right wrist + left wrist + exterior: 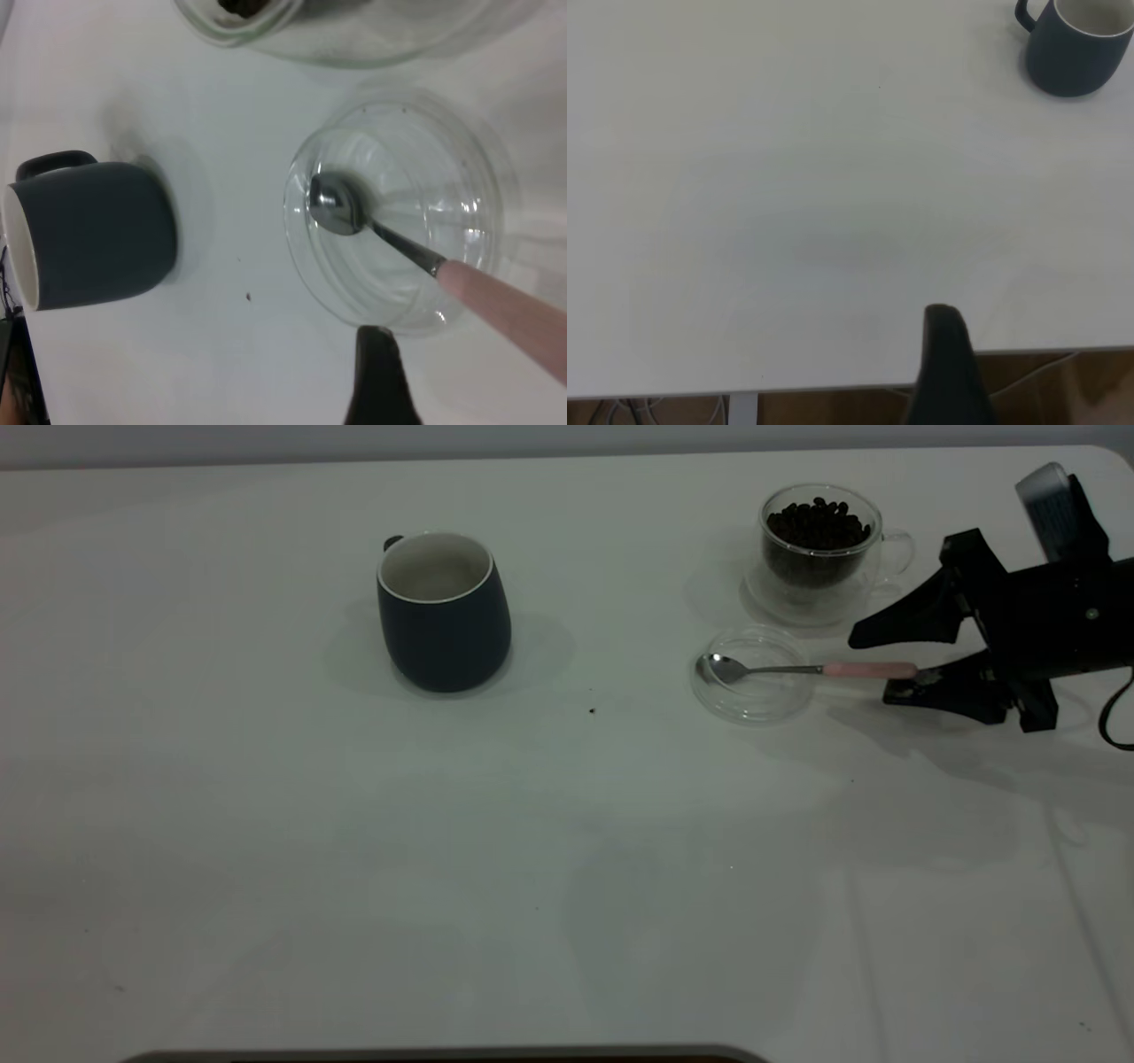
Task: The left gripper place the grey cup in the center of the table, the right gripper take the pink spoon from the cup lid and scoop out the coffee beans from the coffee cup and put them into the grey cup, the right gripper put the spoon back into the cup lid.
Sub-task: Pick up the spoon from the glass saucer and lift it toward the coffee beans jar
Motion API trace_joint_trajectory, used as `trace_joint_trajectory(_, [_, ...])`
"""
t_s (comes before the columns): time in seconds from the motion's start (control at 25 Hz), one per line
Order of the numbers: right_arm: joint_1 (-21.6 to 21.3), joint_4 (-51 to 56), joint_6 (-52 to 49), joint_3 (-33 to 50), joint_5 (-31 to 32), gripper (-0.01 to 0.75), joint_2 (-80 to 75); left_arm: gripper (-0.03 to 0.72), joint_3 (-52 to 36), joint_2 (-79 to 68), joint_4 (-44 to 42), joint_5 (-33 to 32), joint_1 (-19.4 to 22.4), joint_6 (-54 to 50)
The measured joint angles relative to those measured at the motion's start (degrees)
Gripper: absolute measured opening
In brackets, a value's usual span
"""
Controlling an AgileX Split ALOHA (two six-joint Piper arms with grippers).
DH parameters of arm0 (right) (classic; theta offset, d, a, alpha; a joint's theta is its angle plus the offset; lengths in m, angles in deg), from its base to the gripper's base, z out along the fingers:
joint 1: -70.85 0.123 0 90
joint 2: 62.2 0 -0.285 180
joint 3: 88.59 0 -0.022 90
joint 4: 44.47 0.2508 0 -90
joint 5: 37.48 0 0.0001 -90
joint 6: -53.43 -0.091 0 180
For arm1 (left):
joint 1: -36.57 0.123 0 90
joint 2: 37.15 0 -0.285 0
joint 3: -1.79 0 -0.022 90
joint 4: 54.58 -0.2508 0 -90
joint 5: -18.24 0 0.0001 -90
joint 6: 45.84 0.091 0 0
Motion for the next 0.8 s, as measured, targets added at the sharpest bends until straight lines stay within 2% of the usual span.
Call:
trace_joint_trajectory(0.48, [0.5,0.0,1.0,-1.3,-1.6,0.446,-0.5,0.586,0.0,0.0,0.0,0.0,0.0,0.0])
trace_joint_trajectory(0.8, [0.5,0.0,1.1,-1.4,-0.6,0.406,-0.6,0.586,0.0,0.0,0.0,0.0,0.0,0.1])
